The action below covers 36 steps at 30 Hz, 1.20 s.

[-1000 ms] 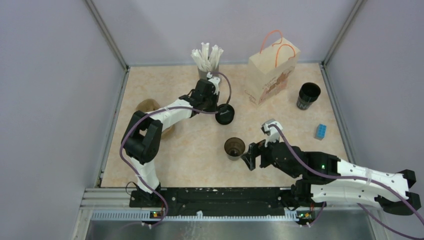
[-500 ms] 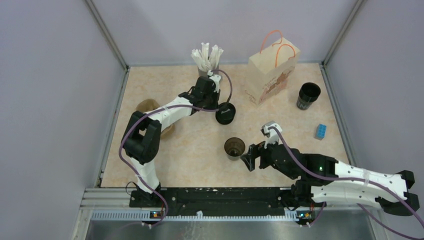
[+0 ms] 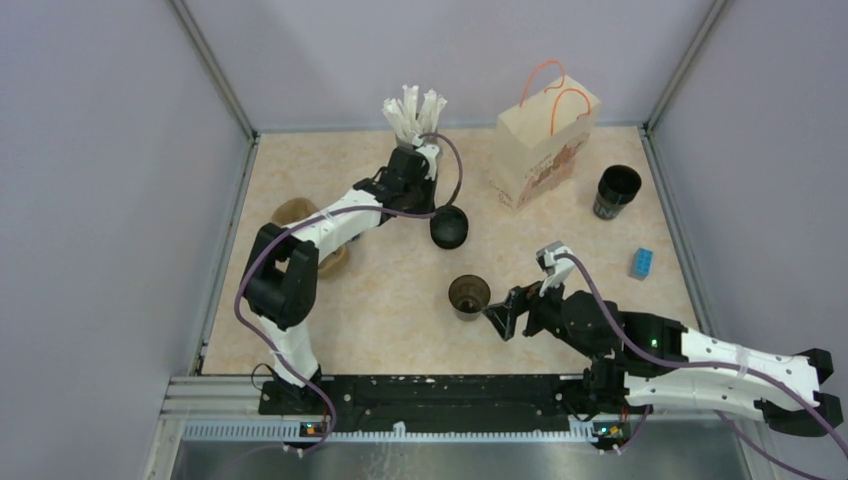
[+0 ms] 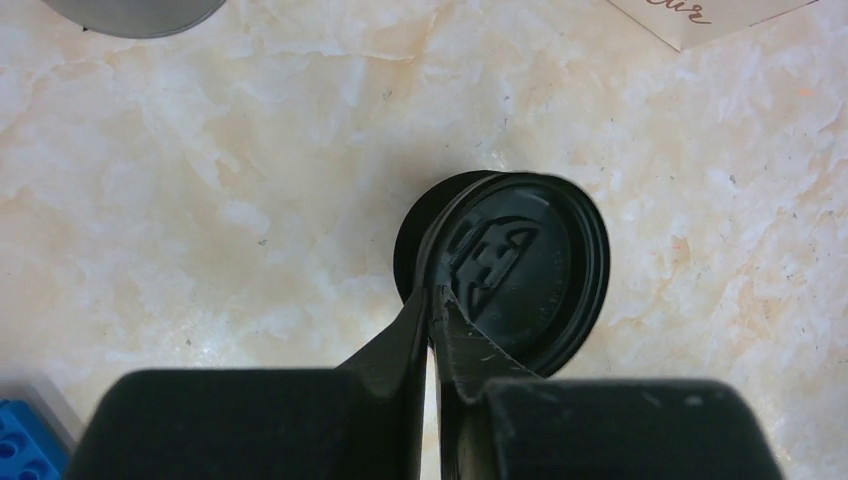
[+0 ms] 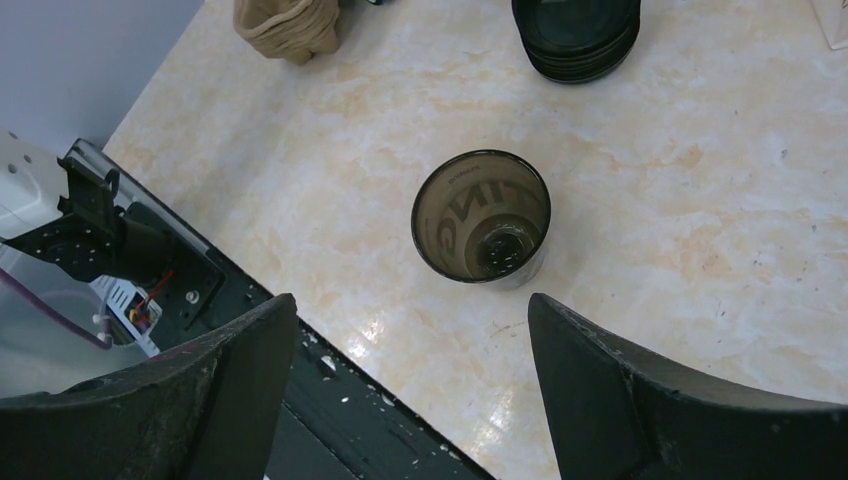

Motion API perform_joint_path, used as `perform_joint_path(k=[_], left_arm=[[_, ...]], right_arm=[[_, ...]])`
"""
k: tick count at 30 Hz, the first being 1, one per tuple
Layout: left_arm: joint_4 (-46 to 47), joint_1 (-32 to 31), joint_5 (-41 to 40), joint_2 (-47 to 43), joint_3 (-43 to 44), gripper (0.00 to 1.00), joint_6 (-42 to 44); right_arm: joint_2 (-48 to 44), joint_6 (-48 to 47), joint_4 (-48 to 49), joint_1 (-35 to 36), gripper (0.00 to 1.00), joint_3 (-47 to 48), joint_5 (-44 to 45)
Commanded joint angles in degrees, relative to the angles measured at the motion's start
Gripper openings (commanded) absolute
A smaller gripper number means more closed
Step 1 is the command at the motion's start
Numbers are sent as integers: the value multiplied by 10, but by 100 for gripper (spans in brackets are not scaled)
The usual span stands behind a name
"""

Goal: Pack the takeout coffee

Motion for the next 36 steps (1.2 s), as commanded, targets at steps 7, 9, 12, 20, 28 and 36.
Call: perform_joint_path(k=[7,9,12,20,28,36], left_arm=[[2,5,23,-12,24,0,11],[-1,4,22,-10,28,15,23],[-1,4,13,-7,32,30,47],[7,4,18,29,44,31,85],[14,4,6,46,43,25,94],[22,4,5,34,37,8,91]], right_arm=[[14,-6,39,7,84,-4,-7],[16,-6,39,8,83,-4,-6],[19,-4,42,7,83,-3,-6],[22,-4,36,7,83,5,-6],[20,-3,35,7,82,3,-6],[17,0,31,7,82,-2,-5]])
